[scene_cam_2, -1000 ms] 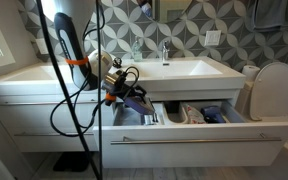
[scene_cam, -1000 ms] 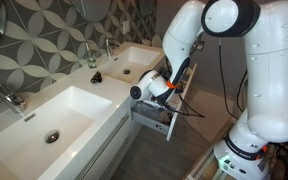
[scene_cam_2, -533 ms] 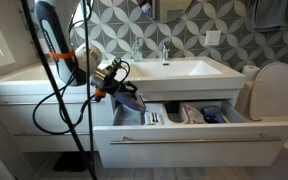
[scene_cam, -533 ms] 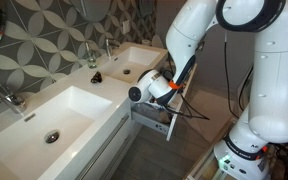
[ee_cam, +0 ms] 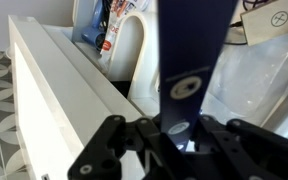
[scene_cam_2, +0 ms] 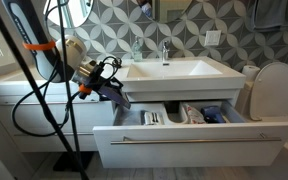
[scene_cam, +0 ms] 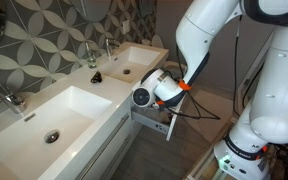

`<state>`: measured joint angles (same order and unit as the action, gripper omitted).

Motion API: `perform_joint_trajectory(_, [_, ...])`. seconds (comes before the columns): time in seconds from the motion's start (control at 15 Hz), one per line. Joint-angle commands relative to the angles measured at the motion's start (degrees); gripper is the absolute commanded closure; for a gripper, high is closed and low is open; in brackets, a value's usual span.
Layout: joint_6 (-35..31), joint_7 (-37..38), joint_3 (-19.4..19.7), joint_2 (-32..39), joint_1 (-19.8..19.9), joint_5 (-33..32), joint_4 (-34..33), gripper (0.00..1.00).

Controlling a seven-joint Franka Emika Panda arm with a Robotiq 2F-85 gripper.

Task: Pick up the electric toothbrush box from the open top drawer and put it on the counter

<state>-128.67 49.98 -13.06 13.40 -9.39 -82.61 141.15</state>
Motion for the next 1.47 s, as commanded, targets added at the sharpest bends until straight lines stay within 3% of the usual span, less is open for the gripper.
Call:
perform_joint_trajectory(0.0, [-2.73, -2.03, 0.02, -5.01, -0.41, -0.3, 3.1, 0.97])
perform_joint_trajectory(0.4, [-2.05, -6.62, 0.67, -4.46, 0.1, 7.21, 2.47, 0.97])
perform_joint_trajectory(0.8, [3.01, -12.67, 1.61, -3.44, -0.38, 18.42, 1.49, 0.97])
perform_joint_trajectory(1.07, [11.03, -8.42, 1.44, -4.64, -1.82, 19.74, 1.61, 0.97])
perform_joint_trajectory(1.4, [24.06, 2.56, -0.25, -6.73, -5.62, 14.53, 1.84, 0.97])
